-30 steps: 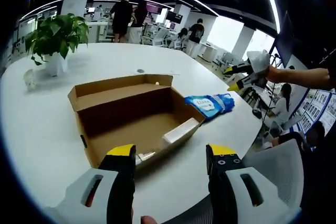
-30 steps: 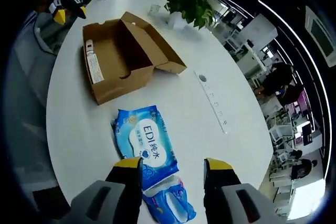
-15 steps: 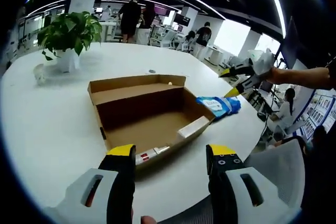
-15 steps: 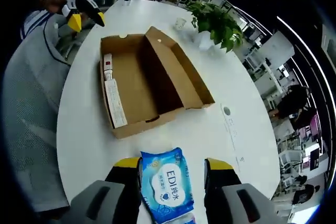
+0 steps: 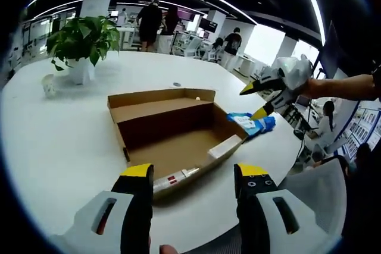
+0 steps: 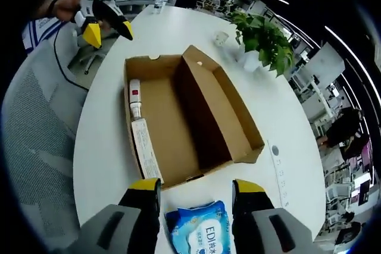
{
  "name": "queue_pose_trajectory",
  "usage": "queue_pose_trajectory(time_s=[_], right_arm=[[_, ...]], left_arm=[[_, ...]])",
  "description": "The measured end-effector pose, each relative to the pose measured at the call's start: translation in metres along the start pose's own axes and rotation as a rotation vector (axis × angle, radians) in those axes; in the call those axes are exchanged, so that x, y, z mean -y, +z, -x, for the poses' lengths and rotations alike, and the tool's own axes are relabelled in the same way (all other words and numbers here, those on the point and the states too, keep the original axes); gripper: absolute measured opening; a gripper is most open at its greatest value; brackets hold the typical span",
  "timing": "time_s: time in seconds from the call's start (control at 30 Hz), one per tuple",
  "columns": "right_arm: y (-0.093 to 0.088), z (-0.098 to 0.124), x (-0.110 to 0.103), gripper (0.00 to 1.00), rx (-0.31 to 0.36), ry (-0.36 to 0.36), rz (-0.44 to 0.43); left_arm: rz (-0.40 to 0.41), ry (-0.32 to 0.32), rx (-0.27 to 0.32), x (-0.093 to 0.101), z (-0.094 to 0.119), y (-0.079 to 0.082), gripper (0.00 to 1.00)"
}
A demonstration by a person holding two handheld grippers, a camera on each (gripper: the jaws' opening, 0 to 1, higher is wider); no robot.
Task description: Operate the shoe box by opening the lid, removing the specified soft item, and placing it in the target area until the item is outside and the box remains undamaged.
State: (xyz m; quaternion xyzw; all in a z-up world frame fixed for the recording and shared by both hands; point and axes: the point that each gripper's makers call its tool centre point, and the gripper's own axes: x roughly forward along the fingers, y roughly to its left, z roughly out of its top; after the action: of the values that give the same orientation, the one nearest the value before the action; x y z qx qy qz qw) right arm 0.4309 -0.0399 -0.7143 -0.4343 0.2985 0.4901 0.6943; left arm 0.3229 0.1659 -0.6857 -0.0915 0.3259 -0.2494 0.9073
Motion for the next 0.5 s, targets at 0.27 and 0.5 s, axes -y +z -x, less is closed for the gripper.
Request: queue_pose_trajectory(time_s=[0.27,0.5], right_arm=[[0.015,-0.014,-0.01,0.47,0.012,0.059,-0.008],[0.011,-0.024,-0.009,0.47,-0.003,0.082,-0.007]], left_arm=[[-0.008,0.002,0.0,-0.004,0.001,0.002,0.56],[-0.005,0.006,0.007,-0.009,0.001,0.005,0.56]])
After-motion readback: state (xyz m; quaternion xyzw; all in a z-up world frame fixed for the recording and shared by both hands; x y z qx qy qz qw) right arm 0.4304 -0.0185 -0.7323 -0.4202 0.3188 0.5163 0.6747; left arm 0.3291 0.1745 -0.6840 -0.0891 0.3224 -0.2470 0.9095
